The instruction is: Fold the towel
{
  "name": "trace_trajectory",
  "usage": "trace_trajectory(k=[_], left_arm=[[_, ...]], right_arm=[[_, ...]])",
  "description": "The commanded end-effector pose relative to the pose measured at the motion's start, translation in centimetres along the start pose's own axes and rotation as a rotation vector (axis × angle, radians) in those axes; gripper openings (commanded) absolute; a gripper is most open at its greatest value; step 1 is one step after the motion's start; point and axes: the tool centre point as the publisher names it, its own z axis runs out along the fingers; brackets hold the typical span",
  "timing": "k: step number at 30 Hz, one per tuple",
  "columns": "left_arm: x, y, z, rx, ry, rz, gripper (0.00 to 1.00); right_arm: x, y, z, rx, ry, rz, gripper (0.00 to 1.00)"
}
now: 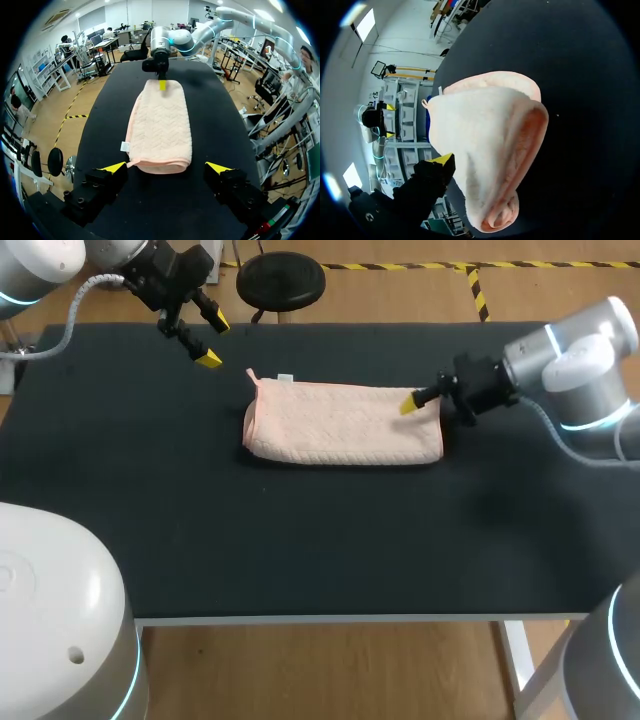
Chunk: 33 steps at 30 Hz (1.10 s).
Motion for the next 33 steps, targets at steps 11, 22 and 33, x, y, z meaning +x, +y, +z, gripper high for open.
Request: trace_trajectory(k=[11, 22, 33], left_arm=[[0.0, 0.1, 0.1, 0.002, -0.001, 0.002, 1.0], [0.0, 0.1, 0.1, 0.002, -0.001, 0.002, 1.0], [0.0, 0.1, 0.1, 0.002, -0.001, 0.002, 1.0]], right_arm=[[7.7, 1.8, -0.7, 0.054, -0.216, 0.012, 0.0], [13.7, 2.8, 7.4, 0.127, -0.244, -0.014, 0.0], [17.6, 1.7, 15.0, 0.175, -0.217, -0.052, 0.0]])
